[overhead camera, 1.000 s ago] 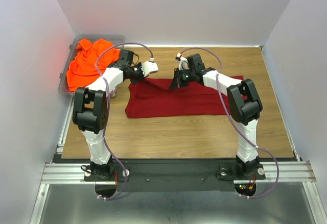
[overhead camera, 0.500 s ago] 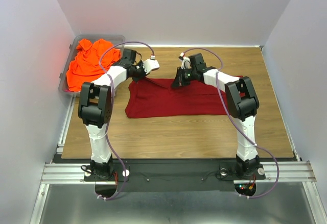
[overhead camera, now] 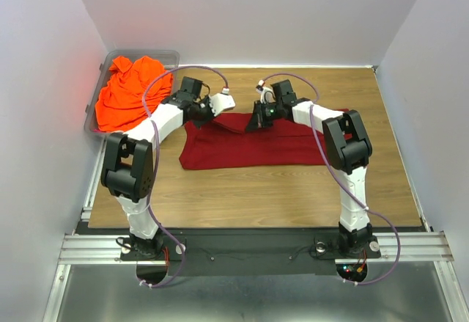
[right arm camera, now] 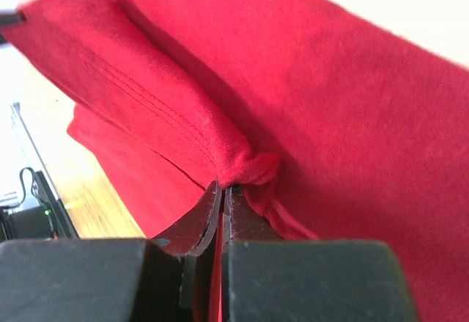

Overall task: Fold and stack the t-shirts
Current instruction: Fold the tshirt

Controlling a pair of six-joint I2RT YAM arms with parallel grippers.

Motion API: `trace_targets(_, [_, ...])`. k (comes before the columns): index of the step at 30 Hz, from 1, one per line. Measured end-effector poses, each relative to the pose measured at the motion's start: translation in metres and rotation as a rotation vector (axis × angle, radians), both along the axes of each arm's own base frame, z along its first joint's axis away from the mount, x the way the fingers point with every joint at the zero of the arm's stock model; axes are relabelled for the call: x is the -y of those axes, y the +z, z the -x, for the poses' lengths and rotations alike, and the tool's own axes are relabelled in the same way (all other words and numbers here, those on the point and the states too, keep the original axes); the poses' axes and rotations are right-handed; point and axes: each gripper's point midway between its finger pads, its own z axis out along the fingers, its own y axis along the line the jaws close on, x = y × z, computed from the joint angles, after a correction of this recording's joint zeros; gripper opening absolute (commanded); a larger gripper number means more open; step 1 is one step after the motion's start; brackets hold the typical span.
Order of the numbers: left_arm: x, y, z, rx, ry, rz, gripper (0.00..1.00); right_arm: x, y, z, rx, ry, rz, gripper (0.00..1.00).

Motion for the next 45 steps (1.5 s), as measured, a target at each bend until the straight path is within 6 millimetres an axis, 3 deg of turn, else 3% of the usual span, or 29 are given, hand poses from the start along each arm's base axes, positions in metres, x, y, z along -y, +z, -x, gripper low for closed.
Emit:
trace_targets(7, [0.001, -0.04, 0.04, -0.134, 0.007, -0.037, 0.02, 0.006, -0.007, 0.007, -0.023, 0.012, 0.02, 0.0])
trace_targets(12, [-0.006, -0.059, 0.054, -0.188, 0.02, -0.061, 0.04, 0.007, -0.011, 0.014, -0.044, 0.033, 0.023, 0.02])
trace_targets(14, [-0.007, -0.063, 0.057, -0.202, 0.023, -0.069, 0.17, 0.008, -0.013, 0.019, -0.059, 0.041, 0.024, 0.18])
trace_targets(15, [-0.008, -0.065, 0.058, -0.209, 0.027, -0.071, 0.22, 0.008, -0.013, 0.021, -0.067, 0.048, 0.026, 0.36])
trace_targets(16, [-0.008, -0.066, 0.058, -0.213, 0.033, -0.072, 0.31, 0.009, -0.014, 0.023, -0.073, 0.051, 0.025, 0.48])
trace_targets(20, [-0.01, -0.067, 0.062, -0.233, 0.044, -0.075, 0.4, 0.011, -0.009, 0.029, -0.075, 0.075, 0.027, 0.63])
trace_targets(22, [-0.011, -0.066, 0.065, -0.249, 0.056, -0.07, 0.42, 0.016, 0.001, 0.031, -0.062, 0.083, 0.034, 0.66])
trace_targets(26, [-0.007, -0.04, 0.07, -0.245, 0.079, -0.018, 0.45, 0.053, 0.038, 0.016, -0.005, 0.039, 0.034, 0.59])
trace_targets(29, [0.002, -0.007, 0.068, -0.205, 0.101, 0.067, 0.48, 0.107, 0.069, -0.014, 0.084, -0.056, 0.059, 0.47])
trace_targets(32, [0.016, 0.02, 0.066, -0.187, 0.142, 0.173, 0.45, 0.163, 0.075, -0.036, 0.152, -0.149, 0.142, 0.43])
trace_targets(33, [0.019, 0.021, 0.066, -0.191, 0.153, 0.19, 0.42, 0.187, 0.07, -0.041, 0.16, -0.186, 0.19, 0.43])
trace_targets(35, [0.027, 0.016, 0.068, -0.231, 0.196, 0.231, 0.39, 0.214, 0.056, -0.04, 0.148, -0.217, 0.265, 0.42])
trace_targets(40, [0.033, -0.024, 0.079, -0.371, 0.319, 0.256, 0.31, 0.245, 0.012, -0.023, 0.067, -0.207, 0.395, 0.4])
trace_targets(45, [0.033, -0.064, 0.079, -0.468, 0.434, 0.236, 0.25, 0.26, -0.03, 0.0, -0.022, -0.178, 0.459, 0.38])
